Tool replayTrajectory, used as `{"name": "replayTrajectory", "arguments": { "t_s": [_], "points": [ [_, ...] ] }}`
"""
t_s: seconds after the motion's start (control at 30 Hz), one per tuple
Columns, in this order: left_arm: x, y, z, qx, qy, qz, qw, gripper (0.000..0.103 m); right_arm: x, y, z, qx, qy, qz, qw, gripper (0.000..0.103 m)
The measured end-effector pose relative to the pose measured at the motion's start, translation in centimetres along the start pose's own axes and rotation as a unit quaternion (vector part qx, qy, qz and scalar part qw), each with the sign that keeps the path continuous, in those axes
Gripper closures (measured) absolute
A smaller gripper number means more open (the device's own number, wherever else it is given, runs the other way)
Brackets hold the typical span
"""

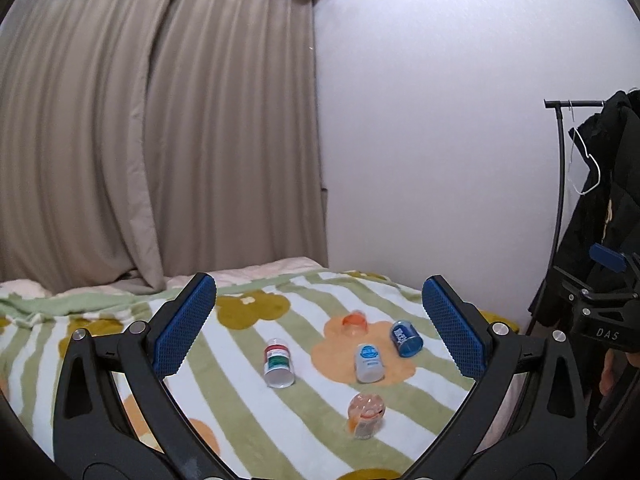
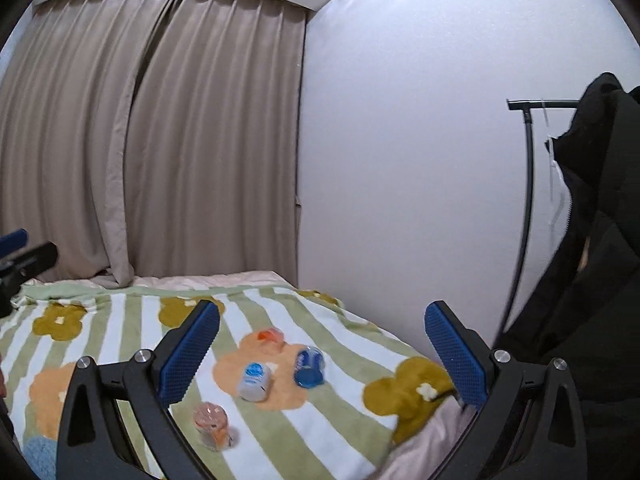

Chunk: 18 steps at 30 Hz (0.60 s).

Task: Flip cup upside down

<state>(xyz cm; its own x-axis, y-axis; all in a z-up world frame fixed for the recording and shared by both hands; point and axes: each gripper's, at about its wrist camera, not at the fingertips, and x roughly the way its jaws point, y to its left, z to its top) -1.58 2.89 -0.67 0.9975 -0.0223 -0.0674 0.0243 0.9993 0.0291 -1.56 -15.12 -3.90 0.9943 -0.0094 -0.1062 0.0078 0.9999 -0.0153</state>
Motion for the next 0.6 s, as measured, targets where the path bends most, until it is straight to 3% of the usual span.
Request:
{"name": "replayTrajectory", "arguments": {
  "t_s": [0.6],
  "points": [
    [-0.6,-0.7,-1.0,0.003,0.007,-0.013,0.9999,0.000,-1.0,-0.2,-0.3,0.008,0.000,0.008,1.000,0.001]
  ]
}}
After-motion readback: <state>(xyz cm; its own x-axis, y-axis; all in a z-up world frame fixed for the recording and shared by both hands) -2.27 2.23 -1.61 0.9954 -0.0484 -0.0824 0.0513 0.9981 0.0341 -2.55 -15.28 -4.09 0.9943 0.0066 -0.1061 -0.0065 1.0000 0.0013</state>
